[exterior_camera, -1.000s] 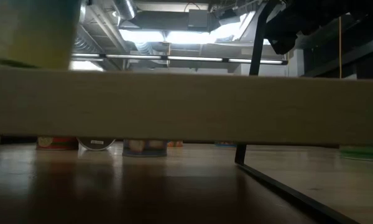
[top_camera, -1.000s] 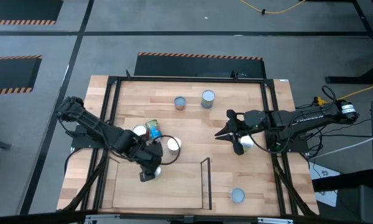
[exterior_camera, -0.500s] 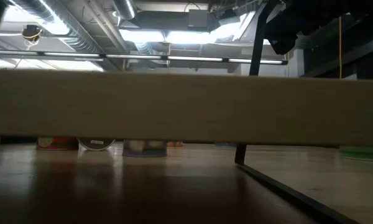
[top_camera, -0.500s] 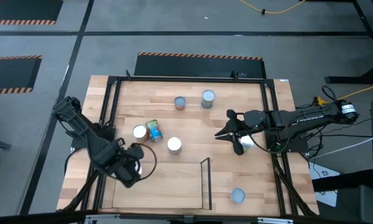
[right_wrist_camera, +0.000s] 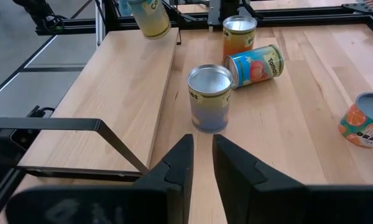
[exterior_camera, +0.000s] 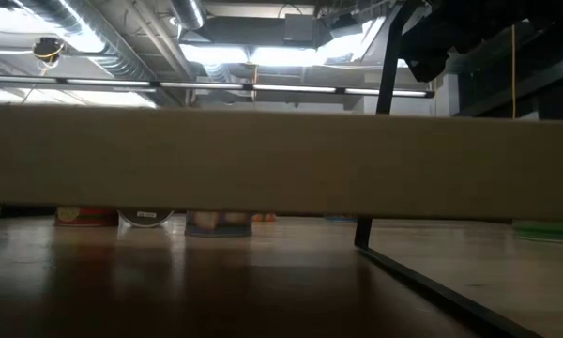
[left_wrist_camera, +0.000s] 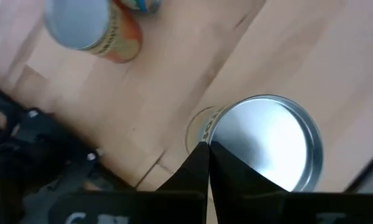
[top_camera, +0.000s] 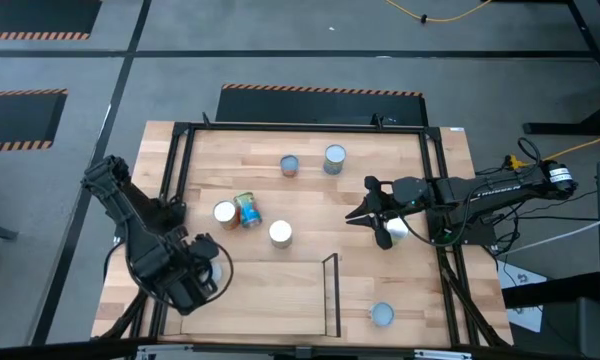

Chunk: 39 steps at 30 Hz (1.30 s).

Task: Pick and place cans onto a shelf
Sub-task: Put the canned carrot on the shelf

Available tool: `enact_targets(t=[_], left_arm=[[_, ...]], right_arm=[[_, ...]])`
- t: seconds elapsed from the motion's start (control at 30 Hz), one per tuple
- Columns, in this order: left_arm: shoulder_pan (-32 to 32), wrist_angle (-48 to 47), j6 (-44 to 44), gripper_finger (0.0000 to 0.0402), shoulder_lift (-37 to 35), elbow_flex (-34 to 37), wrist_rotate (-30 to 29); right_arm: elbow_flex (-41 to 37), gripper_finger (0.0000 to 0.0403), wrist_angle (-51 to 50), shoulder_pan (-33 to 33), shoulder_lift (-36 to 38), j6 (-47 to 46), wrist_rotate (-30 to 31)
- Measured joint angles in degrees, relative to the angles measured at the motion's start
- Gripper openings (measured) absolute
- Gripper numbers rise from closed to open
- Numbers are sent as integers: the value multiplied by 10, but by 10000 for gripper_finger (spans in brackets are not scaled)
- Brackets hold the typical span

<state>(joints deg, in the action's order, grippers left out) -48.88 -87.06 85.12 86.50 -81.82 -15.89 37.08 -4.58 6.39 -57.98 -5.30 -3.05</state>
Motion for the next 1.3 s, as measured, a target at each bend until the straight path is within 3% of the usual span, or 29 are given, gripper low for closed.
enact_targets(t=[0.33, 0.77, 1.03, 1.3], left_arm=[[-3, -12, 2, 0, -9, 9, -30], [-3, 128, 33, 0, -154, 160, -31], [-7, 200, 30, 0, -159, 213, -24], [-12, 212, 30, 0, -159, 220, -11]], right_arm=[[0, 65, 0, 0, 0, 14, 0], [0, 65, 0, 0, 0, 13, 0], [0, 65, 0, 0, 0, 11, 0], [0, 65, 0, 0, 0, 11, 0]])
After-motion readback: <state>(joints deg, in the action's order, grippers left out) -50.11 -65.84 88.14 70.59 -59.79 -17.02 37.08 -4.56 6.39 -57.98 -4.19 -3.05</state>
